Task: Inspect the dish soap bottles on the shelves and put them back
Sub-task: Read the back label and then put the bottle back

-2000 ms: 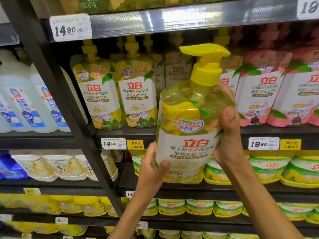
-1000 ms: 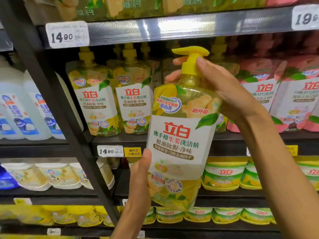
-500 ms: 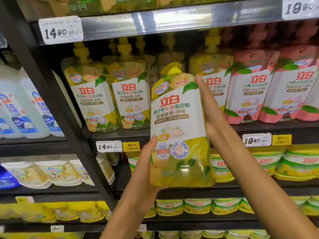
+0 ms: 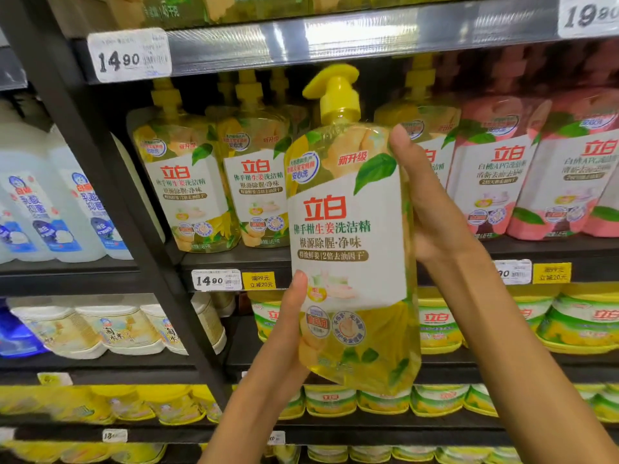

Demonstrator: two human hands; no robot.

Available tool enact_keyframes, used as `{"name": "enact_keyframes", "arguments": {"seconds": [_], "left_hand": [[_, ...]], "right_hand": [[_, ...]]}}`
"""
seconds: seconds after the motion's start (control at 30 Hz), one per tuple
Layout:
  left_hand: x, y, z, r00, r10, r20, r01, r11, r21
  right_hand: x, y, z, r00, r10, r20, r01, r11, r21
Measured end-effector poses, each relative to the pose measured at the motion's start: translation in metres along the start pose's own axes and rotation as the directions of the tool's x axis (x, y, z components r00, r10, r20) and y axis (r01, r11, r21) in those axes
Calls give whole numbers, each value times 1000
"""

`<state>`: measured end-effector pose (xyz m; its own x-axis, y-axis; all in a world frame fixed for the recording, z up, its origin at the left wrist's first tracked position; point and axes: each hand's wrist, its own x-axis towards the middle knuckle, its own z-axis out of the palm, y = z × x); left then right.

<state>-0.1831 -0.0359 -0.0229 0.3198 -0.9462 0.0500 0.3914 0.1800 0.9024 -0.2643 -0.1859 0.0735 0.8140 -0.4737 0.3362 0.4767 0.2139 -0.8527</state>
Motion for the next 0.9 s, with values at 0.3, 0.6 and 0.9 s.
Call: {"name": "enact_keyframes", "arguments": {"seconds": [0.3, 0.6, 0.9], "left_hand": [[6, 16, -14, 961, 261, -93, -244, 956, 165], [-8, 12, -10, 988, 139, -73, -110, 944, 310], [-11, 14, 8, 998, -58, 25, 59, 997, -53]], "right_hand": [[-10, 3, -6, 992, -47, 116, 51, 998, -32], [-12, 11, -2, 994, -24, -102, 31, 998, 62], [-5, 9, -17, 933, 249, -261, -225, 967, 116]]}}
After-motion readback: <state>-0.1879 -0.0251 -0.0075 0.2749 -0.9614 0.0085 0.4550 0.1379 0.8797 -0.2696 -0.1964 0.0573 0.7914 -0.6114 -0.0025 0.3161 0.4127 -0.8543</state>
